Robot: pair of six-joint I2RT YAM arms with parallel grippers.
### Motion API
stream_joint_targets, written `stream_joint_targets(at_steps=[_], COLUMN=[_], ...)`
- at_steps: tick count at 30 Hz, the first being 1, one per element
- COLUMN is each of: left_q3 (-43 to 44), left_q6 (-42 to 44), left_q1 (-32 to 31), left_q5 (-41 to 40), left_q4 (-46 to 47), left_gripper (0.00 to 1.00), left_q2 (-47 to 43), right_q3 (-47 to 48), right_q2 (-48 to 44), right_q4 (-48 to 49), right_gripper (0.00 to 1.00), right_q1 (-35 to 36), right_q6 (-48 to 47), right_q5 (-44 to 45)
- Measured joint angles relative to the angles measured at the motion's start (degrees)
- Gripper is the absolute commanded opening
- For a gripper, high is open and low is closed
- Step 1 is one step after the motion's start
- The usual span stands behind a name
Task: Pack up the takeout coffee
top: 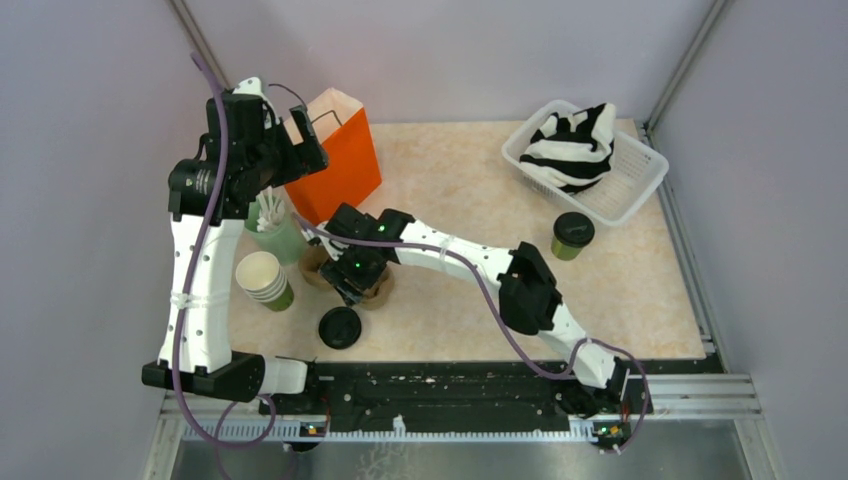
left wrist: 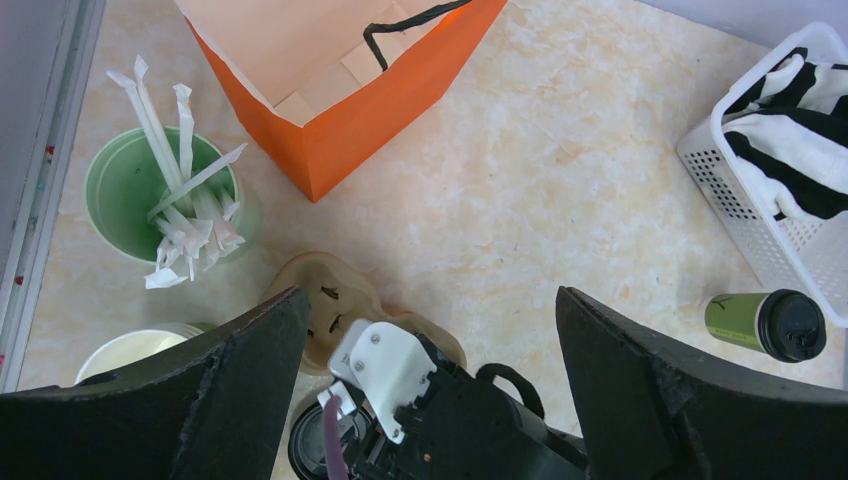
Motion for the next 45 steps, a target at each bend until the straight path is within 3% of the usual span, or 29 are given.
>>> stream_joint_targets(at_steps=[12,19,38,43,45], left_q3=[0.0,0.0,0.0,0.5,1.3], left_q6=[0.0,0.0,0.0,0.0,0.0], left_q1=[-0.1,-0.1,-0.1,-0.1,-0.1], left_q5=[0.0,0.0,0.0,-0.3,-0.7], left_q4=[0.0,0.0,0.0,0.0,0.0], left_gripper=[0.99,0.99,0.99,0.99,0.99], left_q2=[0.0,0.0,0.0,0.0,0.0], right_q3=[2.4,2.4,7.7,8.4,8.4], right_q2=[3.7,3.7,3.7,3.7,3.7], right_q4=[-0.9,-0.8,-3.4,-3.7,-4.0], right_gripper=[0.47,0.33,0.17,0.0,0.0], right_q1=[0.0,0.0,0.0,0.0,0.0], right_q6=[0.0,0.0,0.0,0.0,0.0], right_q5=[-0.5,-0.8,1.6,2.9,3.5])
